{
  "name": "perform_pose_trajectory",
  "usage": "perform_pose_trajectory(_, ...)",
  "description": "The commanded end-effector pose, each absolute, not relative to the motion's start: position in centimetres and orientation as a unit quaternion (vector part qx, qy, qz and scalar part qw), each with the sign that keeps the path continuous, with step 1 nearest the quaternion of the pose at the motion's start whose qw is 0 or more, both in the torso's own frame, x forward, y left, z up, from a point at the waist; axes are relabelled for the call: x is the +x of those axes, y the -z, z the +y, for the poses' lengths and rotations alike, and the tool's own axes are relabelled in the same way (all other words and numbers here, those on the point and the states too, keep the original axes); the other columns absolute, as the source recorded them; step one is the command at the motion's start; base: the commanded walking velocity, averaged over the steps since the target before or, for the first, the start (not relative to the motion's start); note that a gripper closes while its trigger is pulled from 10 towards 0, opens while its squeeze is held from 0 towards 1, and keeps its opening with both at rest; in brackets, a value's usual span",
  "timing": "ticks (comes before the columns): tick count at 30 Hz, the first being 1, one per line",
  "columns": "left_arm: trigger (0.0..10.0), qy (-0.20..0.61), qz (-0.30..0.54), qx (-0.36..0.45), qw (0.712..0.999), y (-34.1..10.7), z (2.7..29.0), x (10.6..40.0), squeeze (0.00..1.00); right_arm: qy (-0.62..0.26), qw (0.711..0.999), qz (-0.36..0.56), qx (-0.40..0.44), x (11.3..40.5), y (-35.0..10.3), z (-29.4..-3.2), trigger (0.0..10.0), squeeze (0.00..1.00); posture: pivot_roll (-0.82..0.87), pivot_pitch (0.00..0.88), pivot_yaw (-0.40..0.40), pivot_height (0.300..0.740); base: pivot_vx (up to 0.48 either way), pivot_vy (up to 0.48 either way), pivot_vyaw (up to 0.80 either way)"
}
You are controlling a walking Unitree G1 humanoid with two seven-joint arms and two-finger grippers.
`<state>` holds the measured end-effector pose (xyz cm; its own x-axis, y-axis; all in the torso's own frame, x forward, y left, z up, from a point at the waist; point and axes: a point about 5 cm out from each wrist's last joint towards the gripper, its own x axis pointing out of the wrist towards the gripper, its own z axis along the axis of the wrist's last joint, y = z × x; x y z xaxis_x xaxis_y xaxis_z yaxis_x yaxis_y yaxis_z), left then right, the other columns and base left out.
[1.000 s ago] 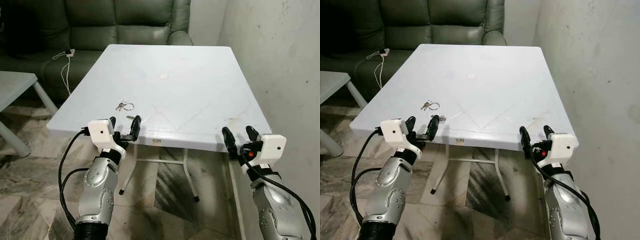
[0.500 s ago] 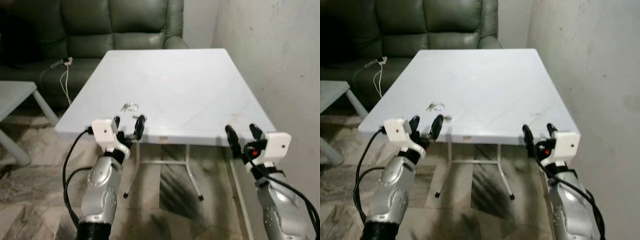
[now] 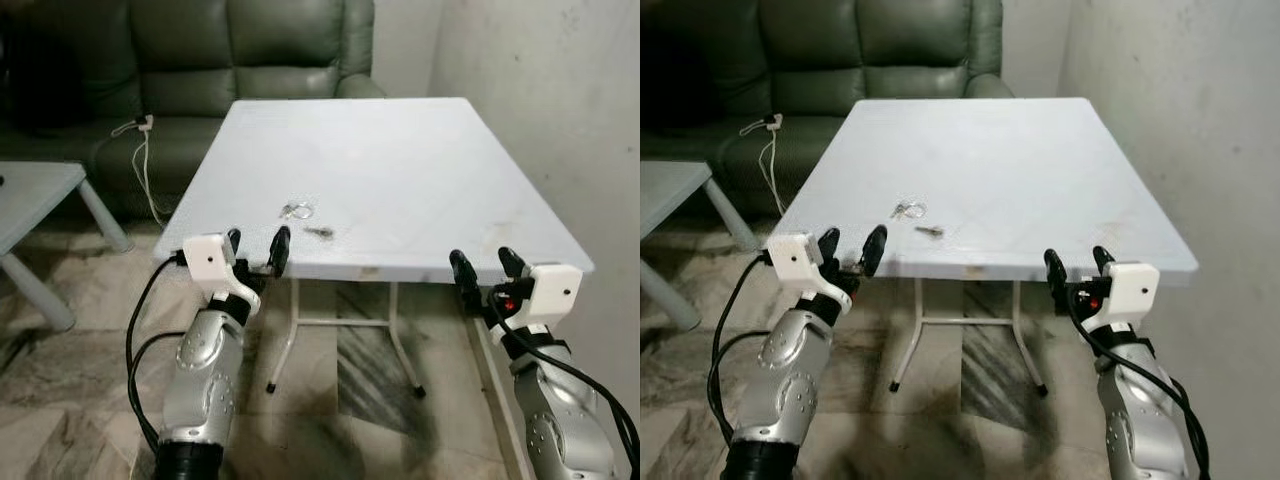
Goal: Hang keys on a hook
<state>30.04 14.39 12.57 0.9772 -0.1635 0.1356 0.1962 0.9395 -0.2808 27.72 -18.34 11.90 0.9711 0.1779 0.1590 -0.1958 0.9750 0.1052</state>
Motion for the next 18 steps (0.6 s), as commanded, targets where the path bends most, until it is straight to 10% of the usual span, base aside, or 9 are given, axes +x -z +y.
perform_pose_trajectory(1,10.0,0.1,-0.056,-0.151,0.982,-12.83,13.71,30.18,0.0,-0.088,0.991,-0.08,0.057,27.59,-12.25,-18.98,10.0,0.0,-0.03,0.0,-0.028,0.74,0.0,0.39,0.0)
perform_pose_trajectory(18,10.0,0.099,-0.058,-0.153,0.982,-12.94,13.71,30.37,0.0,-0.09,0.991,-0.08,0.06,27.68,-12.35,-18.8,10.0,0.0,-0.02,0.0,-0.031,0.74,0.0,0.391,0.0)
